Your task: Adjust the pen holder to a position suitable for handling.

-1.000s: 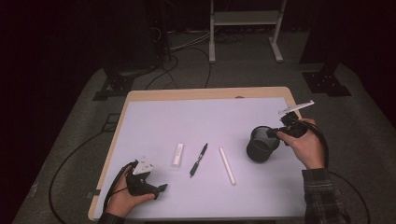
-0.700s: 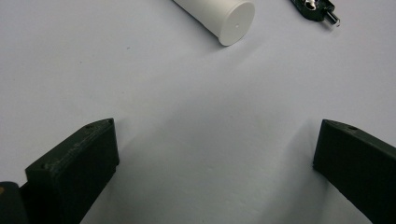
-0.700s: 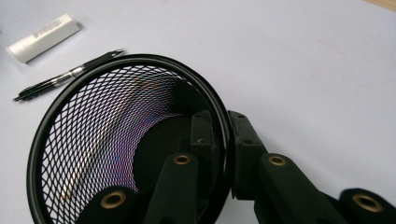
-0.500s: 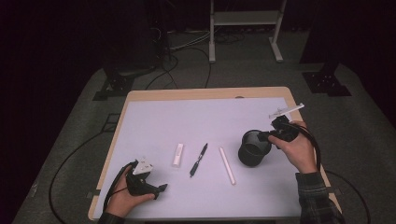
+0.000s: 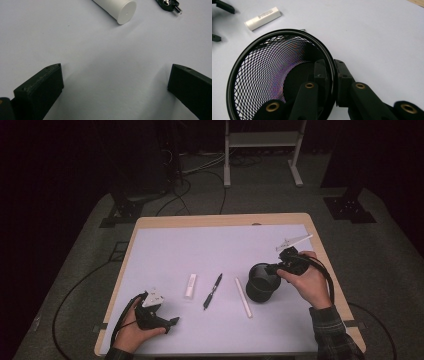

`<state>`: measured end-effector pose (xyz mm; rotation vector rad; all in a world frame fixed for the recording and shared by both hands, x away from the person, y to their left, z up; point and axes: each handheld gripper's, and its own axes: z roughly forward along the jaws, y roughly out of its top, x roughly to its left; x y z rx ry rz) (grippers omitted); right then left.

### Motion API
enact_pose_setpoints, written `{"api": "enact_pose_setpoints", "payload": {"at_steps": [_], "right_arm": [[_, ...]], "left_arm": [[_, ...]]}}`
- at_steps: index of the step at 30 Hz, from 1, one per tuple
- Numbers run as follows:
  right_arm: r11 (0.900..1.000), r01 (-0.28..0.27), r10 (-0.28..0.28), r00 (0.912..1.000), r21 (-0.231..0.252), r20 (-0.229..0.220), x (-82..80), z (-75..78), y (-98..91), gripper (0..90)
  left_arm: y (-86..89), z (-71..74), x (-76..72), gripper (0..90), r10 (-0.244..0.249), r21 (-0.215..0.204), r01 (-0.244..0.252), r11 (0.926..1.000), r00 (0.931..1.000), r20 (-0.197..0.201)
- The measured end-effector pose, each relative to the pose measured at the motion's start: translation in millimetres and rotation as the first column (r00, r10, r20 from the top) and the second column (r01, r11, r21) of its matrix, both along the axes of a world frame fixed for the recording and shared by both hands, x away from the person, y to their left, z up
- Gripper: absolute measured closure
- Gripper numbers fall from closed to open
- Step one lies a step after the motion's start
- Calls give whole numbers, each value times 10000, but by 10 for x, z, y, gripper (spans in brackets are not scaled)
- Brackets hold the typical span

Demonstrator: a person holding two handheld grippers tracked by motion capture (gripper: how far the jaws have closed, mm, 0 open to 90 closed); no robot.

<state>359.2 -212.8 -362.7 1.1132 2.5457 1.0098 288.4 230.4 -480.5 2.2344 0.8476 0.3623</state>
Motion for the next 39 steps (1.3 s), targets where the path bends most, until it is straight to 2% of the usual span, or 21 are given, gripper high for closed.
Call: {"api": "enact_pose_setpoints", "payload": {"at_steps": [13,18,28,31,38,39], "right_arm": [[9953,-946,946,9955,-200,1,-85,-10,313,813],[9893,-1434,1437,9896,-277,58,-136,-4,447,813],[9801,-1952,1954,9807,-359,28,-186,-27,623,813],[9742,-2220,2222,9750,-409,-6,-205,-47,710,812],[9685,-2462,2457,9692,-375,-169,-221,-85,821,812],[9651,-2591,2586,9658,-389,-176,-225,-94,851,813]], "left_arm": [[1,1,-1,0,-8,15,8,10000,10000,-14],[-1,0,-2,0,10,-3,-10,10000,10000,-22],[0,1,-1,0,-4,8,4,10000,10000,-20],[-1,0,-3,0,16,-10,-16,10000,10000,-27],[0,1,-1,0,-4,2,4,10000,10000,-24],[0,0,-2,0,3,-4,-3,10000,10000,-24]]}}
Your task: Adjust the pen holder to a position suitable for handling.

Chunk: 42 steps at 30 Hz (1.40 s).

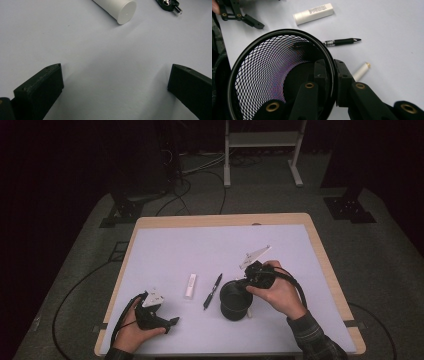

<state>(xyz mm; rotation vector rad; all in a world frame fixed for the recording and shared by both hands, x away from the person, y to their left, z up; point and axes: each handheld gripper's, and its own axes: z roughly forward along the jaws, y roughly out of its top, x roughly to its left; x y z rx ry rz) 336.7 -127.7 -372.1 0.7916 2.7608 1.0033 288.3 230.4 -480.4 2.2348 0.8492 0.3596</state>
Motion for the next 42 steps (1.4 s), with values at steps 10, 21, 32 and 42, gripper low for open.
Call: {"api": "enact_pose_setpoints", "payload": {"at_steps": [10,21,32,42], "right_arm": [[9992,-371,368,9991,-151,-219,-17,-88,173,813],[9975,-675,668,9972,-211,-337,-24,-145,292,812],[9973,-705,694,9965,-213,-461,-5,-186,327,812],[9975,-700,694,9966,-131,-441,3,-199,320,801]], "left_arm": [[0,0,0,0,1,1,-1,10000,10000,-1],[0,0,0,0,-2,8,2,10000,10000,-3],[1,1,1,0,-9,18,9,10000,10000,10],[1,1,1,0,-9,27,9,10000,10000,14]]}}
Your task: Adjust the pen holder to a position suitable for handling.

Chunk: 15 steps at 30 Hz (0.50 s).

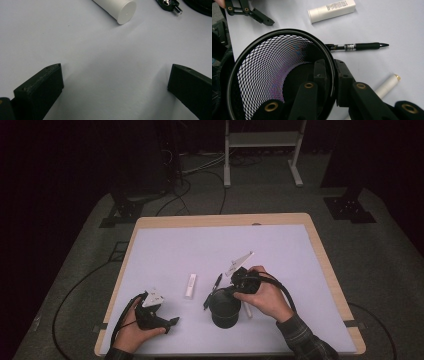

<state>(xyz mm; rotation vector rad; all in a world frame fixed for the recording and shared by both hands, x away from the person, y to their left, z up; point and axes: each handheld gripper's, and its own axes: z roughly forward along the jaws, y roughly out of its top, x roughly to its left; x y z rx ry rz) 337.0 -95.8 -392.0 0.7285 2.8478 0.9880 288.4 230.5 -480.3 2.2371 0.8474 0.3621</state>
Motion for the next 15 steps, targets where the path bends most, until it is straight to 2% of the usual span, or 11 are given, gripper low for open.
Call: {"api": "enact_pose_setpoints", "payload": {"at_steps": [8,15], "right_arm": [[9999,133,-134,9998,81,164,-26,26,-12,701],[9992,165,-174,9995,371,248,-55,84,-51,619]], "left_arm": [[-1,-1,-1,0,7,-26,-7,10000,10000,-20],[-2,-1,-1,0,12,-26,-12,10000,10000,-17]]}}
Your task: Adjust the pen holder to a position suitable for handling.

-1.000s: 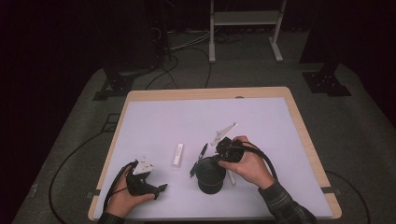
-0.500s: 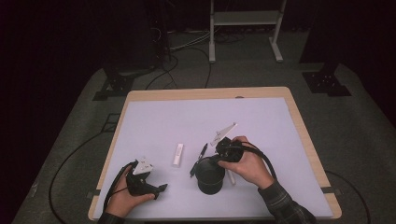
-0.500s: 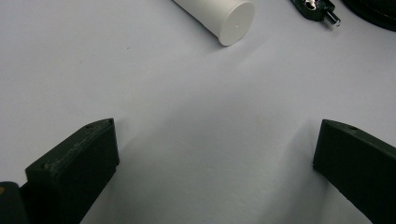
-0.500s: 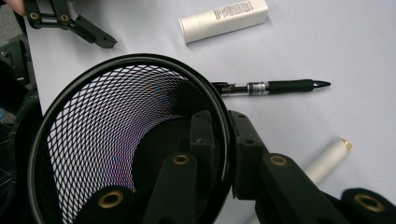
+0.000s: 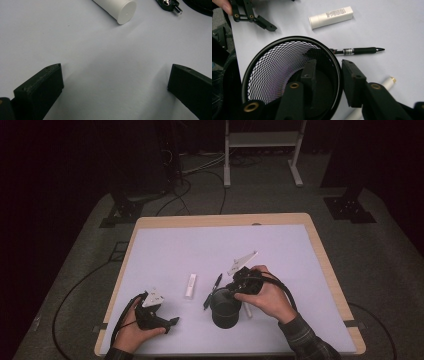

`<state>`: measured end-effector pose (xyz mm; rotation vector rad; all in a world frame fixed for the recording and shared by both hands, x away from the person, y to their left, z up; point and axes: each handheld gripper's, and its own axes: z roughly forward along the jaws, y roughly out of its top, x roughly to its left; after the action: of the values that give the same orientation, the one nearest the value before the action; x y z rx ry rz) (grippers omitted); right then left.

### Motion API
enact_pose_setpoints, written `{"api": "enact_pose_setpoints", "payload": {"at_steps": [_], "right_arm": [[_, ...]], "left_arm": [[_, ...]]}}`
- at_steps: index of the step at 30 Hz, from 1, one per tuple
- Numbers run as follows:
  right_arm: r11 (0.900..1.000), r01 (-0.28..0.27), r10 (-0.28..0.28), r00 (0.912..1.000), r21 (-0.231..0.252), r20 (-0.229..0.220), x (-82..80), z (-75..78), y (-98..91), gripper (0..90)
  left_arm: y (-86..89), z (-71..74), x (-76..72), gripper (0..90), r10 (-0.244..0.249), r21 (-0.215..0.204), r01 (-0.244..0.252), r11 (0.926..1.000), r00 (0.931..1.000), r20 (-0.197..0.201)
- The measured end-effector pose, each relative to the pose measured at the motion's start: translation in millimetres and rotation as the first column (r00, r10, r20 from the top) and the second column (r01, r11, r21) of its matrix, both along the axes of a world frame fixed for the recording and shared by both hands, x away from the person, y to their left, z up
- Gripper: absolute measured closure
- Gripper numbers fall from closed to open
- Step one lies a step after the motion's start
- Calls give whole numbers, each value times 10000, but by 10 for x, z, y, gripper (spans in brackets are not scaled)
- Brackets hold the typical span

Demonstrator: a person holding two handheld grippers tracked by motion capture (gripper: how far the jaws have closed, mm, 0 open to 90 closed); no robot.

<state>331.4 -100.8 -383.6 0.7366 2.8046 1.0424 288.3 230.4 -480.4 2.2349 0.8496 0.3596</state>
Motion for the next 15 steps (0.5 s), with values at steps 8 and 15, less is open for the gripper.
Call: {"api": "enact_pose_setpoints", "payload": {"at_steps": [8,15], "right_arm": [[9995,110,-115,9998,290,172,-30,62,-74,536],[9980,281,-307,9985,563,455,-65,121,-156,478]], "left_arm": [[1,1,0,0,-6,11,6,10000,10000,-15],[2,2,1,0,-19,32,19,10000,10000,-14]]}}
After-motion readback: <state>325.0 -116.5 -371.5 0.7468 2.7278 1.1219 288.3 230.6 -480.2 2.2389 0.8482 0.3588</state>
